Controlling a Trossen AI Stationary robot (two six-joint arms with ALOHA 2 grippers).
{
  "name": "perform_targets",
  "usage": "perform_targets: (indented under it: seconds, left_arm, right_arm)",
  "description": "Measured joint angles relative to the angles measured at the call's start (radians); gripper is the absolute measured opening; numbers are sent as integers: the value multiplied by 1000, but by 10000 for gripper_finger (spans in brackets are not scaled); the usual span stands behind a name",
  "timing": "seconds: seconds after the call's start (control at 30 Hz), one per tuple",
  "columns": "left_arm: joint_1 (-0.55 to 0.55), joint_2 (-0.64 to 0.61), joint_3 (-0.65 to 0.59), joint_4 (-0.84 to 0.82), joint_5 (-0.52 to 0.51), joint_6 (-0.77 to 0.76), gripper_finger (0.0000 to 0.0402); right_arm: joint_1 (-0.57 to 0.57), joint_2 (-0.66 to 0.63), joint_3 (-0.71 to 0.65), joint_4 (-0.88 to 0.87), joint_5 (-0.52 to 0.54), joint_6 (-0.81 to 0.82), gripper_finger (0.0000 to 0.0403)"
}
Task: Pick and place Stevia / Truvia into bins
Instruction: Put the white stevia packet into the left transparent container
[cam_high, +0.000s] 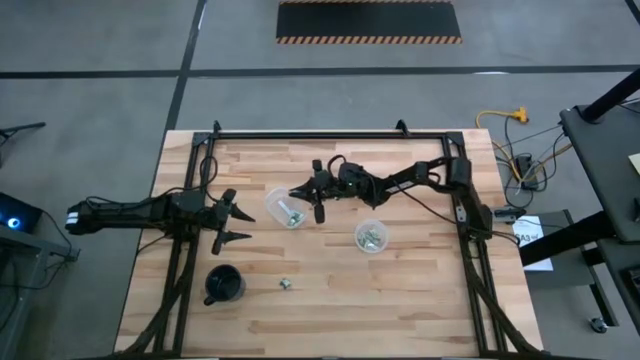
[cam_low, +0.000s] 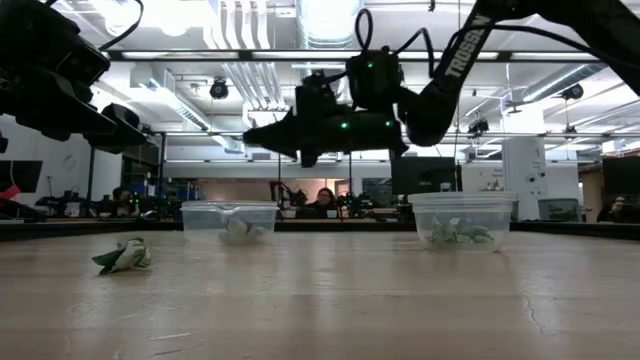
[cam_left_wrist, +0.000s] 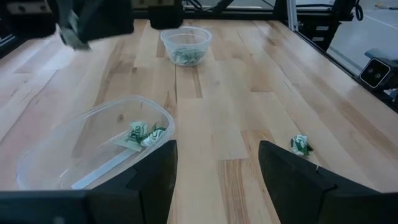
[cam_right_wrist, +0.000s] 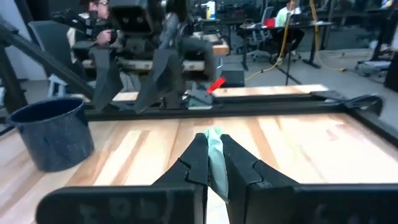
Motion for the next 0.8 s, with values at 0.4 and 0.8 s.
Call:
perform_targets:
  seconds: [0.4,0.8]
  left_arm:
    - [0,0,0,0,-1,0,209]
    - [0,0,0,0,0,0,209]
  right_arm:
    - [16,53,109,-144,-12,5,13]
    - [18,53,211,-357,-11,5,13]
